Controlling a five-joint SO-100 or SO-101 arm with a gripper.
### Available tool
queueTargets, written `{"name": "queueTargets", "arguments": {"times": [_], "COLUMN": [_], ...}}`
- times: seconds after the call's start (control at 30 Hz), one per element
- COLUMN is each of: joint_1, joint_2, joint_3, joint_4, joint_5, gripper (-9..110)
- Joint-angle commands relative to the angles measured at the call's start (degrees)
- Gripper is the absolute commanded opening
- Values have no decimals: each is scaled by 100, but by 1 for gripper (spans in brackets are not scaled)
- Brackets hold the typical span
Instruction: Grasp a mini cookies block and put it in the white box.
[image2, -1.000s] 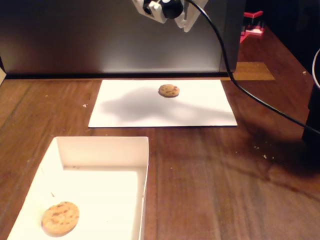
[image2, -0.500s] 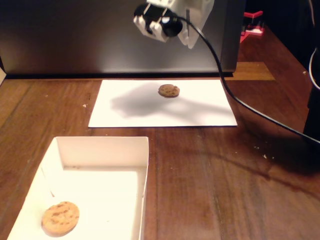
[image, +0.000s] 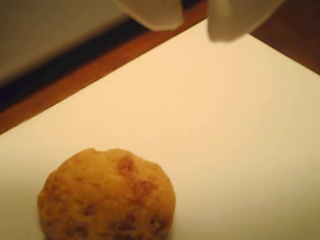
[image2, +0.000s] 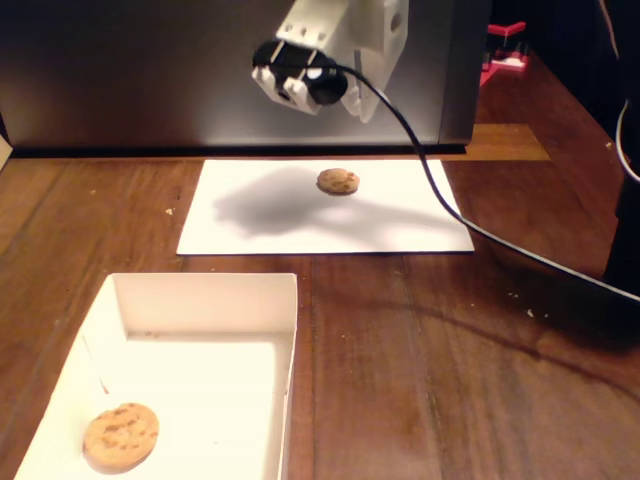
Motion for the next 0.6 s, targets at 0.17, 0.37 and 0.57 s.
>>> {"name": "queueTargets", "arguments": {"times": [0.17, 0.37, 0.57], "joint_1": [-53, -97, -132], "joint_2": [62, -9, 255], "joint_3": [-299, -264, 229], "joint_4": [-396, -562, -923], "joint_5": [-132, -255, -439], "gripper": [0, 0, 0]}}
